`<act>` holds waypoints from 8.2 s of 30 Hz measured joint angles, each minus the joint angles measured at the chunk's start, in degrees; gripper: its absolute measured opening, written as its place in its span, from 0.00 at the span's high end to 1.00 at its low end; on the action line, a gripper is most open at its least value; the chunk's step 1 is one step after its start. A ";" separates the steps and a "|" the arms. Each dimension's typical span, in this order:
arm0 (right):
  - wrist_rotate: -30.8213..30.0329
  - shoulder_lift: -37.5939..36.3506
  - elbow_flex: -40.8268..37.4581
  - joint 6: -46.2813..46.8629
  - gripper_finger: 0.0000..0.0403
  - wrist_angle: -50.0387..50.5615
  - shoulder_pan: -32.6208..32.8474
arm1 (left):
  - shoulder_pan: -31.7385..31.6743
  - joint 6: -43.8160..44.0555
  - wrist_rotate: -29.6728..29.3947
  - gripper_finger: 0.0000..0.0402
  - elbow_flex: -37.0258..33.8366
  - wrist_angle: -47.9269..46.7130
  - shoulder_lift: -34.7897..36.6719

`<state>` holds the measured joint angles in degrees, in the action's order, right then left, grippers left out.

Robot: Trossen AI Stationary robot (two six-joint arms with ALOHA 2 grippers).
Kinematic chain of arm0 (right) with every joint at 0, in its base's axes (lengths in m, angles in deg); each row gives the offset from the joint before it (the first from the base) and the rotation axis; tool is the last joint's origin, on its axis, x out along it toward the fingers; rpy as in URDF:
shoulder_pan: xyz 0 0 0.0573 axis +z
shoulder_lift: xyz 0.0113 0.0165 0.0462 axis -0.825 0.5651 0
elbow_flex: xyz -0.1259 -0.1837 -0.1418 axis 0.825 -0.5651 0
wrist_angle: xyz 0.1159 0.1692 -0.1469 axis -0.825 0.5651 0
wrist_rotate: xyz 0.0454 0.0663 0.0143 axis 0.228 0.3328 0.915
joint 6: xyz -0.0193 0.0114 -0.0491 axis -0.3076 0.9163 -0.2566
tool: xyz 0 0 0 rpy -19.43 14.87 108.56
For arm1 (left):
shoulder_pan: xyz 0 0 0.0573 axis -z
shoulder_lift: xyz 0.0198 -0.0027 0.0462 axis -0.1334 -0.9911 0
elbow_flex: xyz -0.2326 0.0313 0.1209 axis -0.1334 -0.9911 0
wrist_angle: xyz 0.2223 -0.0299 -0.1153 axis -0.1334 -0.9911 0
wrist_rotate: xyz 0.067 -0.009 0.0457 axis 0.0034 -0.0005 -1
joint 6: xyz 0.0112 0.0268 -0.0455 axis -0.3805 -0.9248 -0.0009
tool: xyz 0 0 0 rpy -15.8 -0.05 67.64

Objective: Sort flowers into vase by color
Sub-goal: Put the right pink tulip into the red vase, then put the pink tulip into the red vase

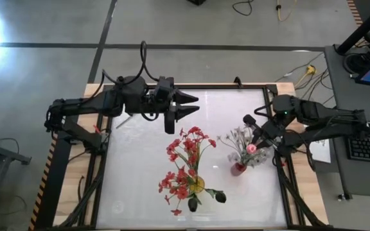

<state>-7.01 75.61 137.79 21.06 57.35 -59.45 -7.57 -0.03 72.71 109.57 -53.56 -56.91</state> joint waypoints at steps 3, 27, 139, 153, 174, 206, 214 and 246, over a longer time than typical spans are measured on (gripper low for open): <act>-0.10 0.48 -0.17 -1.18 0.97 1.65 0.00 | -0.16 0.12 -0.02 0.62 0.00 0.00 0.00; -6.23 -0.02 0.32 -0.78 0.88 7.49 -0.02 | -0.24 1.02 -1.42 0.62 0.00 0.65 -1.18; -45.02 24.62 47.68 30.28 0.46 34.85 -0.02 | -48.92 -10.85 1.52 0.85 -38.48 -18.13 -18.08; -44.05 26.91 52.24 30.68 0.46 34.79 -0.02 | -43.57 -2.82 8.12 1.00 -37.79 -14.81 7.38; -45.07 34.92 44.97 20.10 0.47 -2.27 1.38 | -8.58 -10.20 -2.89 1.00 -14.96 6.99 15.76; -51.29 33.38 44.96 19.76 0.64 -8.18 1.62 | -4.11 -9.08 0.46 1.00 0.98 17.92 -4.65; -50.53 33.38 44.94 20.08 0.95 -7.65 1.75 | -4.11 -9.24 0.34 0.93 0.96 14.56 -4.10; -23.54 6.25 44.88 18.51 0.97 16.13 2.25 | -1.14 -13.73 0.07 0.55 16.87 -16.64 -2.46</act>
<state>-30.55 81.85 182.67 39.57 73.48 -57.20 -8.71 -13.76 72.78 126.44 -70.20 -59.38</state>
